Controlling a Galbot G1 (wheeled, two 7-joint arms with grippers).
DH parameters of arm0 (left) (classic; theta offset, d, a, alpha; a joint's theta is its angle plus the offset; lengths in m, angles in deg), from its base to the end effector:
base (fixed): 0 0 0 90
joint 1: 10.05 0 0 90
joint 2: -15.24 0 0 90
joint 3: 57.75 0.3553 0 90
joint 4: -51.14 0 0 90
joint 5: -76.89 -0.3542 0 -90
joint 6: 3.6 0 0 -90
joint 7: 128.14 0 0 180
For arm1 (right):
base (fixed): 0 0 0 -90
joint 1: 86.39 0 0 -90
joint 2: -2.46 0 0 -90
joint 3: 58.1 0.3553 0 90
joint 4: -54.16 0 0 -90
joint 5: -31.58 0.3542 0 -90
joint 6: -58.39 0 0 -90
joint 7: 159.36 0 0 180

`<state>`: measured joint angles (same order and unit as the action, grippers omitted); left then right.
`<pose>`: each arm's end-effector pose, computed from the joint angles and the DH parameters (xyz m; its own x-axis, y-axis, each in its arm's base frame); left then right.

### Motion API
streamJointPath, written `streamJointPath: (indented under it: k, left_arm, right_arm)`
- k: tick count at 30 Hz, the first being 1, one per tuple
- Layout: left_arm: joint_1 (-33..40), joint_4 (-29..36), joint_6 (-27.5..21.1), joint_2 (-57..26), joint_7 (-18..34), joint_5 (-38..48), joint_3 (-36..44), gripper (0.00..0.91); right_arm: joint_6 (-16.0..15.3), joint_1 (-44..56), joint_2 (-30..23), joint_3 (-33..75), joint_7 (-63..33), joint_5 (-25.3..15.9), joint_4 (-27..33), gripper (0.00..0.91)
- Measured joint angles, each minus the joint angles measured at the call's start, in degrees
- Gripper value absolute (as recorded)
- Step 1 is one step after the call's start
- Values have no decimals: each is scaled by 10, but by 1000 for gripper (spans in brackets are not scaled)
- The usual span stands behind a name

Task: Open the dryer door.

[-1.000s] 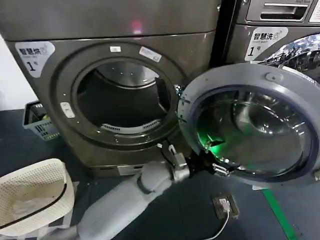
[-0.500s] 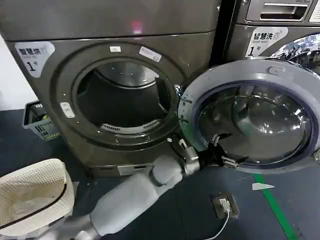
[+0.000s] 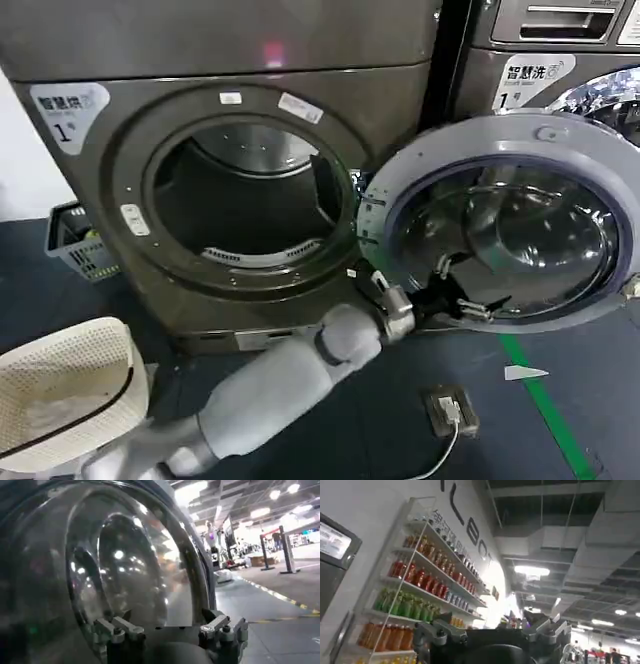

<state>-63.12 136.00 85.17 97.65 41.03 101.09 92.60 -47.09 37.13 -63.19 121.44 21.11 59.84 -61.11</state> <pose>0.3943 -0.2528 -0.2342 -0.3567 0.9312 -0.0745 0.9071 0.3644 0.2106 -0.0276 -0.3760 -0.0463 -0.4403 0.7994 -0.4087 0.8971 0.3737 -0.2356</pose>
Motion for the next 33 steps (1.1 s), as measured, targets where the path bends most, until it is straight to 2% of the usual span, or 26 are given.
streamJointPath:
  k: [5,11,16,20,29,33]
  left_arm:
    - [-3,0,24,-6,1,2,1,907]
    - [-13,12,107,-25,2,24,-8,907]
    - [-29,36,199,-48,0,41,-14,907]
    - [-48,62,238,-74,-2,45,-24,907]
    - [-100,136,252,-165,-4,31,-57,907]
    - [-126,172,250,-223,-17,23,-80,907]
  right_arm:
    - [0,-2,3,-2,0,0,2,907]
    - [0,-4,7,-3,1,0,5,907]
    - [2,-5,9,-3,1,0,6,907]
    - [2,-8,11,-5,2,1,6,907]
    - [6,-19,18,-8,5,0,5,907]
    - [16,-28,19,-7,7,-14,1,907]
